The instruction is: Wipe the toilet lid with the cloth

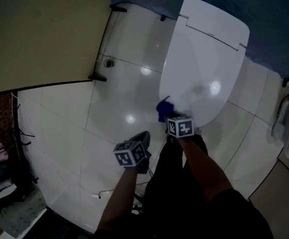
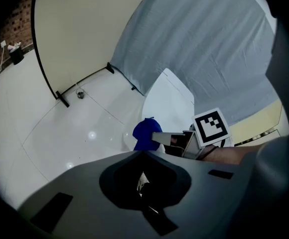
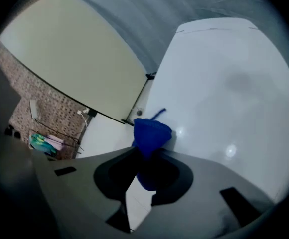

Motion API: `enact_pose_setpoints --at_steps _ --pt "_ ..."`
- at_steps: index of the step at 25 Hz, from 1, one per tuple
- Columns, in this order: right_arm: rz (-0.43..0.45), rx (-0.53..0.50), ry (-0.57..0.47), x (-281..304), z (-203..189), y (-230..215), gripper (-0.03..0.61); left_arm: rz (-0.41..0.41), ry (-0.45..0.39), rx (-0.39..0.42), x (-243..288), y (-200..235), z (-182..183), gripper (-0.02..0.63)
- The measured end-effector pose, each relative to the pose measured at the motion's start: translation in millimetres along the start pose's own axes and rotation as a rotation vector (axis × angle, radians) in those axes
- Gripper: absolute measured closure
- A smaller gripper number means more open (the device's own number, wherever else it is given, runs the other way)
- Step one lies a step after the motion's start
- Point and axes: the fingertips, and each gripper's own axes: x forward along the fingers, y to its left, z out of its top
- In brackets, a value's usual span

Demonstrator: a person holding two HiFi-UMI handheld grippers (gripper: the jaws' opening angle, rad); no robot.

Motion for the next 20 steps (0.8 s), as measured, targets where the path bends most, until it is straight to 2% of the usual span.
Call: enact_pose_setpoints --at_steps 3,6,8,11,15,20 --pt "-0.074 -0.112 0.044 -2 -18 -20 0.515 -0.012 0.009 -0.004 4 -1 -9 0.621" --pt "-0.087 -0.218 0.048 -15 -21 -20 0.515 -0.021 0.037 0.007 11 -4 -19 0.621" --pt "-0.102 -0.253 0.057 -24 -28 -28 0.515 -0.035 0.053 0.027 16 -13 -22 0.621" --pt "-0.142 -0.250 0.051 -36 -37 -54 0.515 -0.049 0.071 0.062 22 -29 -19 0.621" --pt "-0.189 -0.182 0.051 -53 -58 -91 0.515 -0.066 0.083 0.107 29 -48 -14 0.621" --pt "-0.202 -0.157 -0.011 -71 -69 -114 0.514 -0.094 0.101 0.142 33 -67 -15 0.621"
